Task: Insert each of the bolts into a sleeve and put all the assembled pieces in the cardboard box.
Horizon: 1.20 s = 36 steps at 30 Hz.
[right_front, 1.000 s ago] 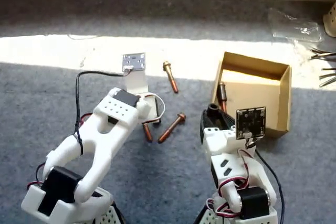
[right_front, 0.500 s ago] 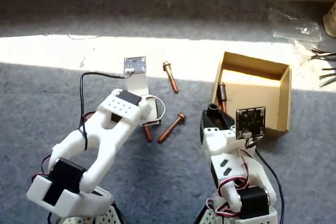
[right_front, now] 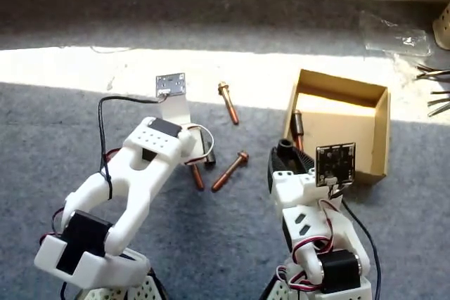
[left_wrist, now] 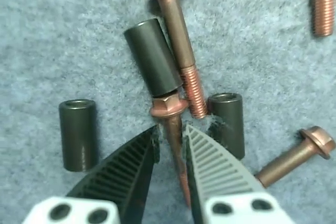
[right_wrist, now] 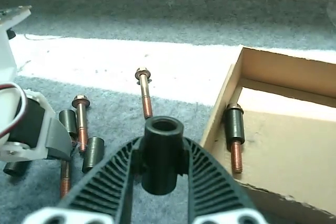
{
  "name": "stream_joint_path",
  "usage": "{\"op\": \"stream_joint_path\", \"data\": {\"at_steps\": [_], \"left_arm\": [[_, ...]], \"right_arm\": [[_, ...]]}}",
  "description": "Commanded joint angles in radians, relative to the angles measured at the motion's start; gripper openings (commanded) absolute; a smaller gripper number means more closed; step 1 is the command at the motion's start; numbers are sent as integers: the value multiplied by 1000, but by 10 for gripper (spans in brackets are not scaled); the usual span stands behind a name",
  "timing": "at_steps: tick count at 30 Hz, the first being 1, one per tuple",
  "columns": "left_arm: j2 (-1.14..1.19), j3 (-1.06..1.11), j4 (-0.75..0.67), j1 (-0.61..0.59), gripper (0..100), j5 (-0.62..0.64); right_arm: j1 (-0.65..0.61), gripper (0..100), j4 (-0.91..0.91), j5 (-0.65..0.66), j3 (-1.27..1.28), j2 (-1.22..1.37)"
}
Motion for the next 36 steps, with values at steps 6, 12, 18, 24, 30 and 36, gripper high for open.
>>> {"op": "stream_joint_path", "data": {"at_steps": [6, 12, 18, 24, 30, 36], "left_arm": [[-1, -27, -14, -15, 81, 5], [1, -27, -14, -13, 81, 5], [41, -36, -15, -13, 81, 5], [148, -113, -21, -15, 82, 6], [157, -122, -6, -16, 78, 5], [156, -122, -3, -16, 48, 3]], "right_arm": [[8, 5, -7, -2, -8, -8], [8, 5, -7, 26, -7, -8], [8, 5, -8, 32, 15, -8], [8, 5, -8, 32, 16, -8], [8, 5, -8, 32, 16, -8], [8, 5, -8, 32, 16, -8]]}}
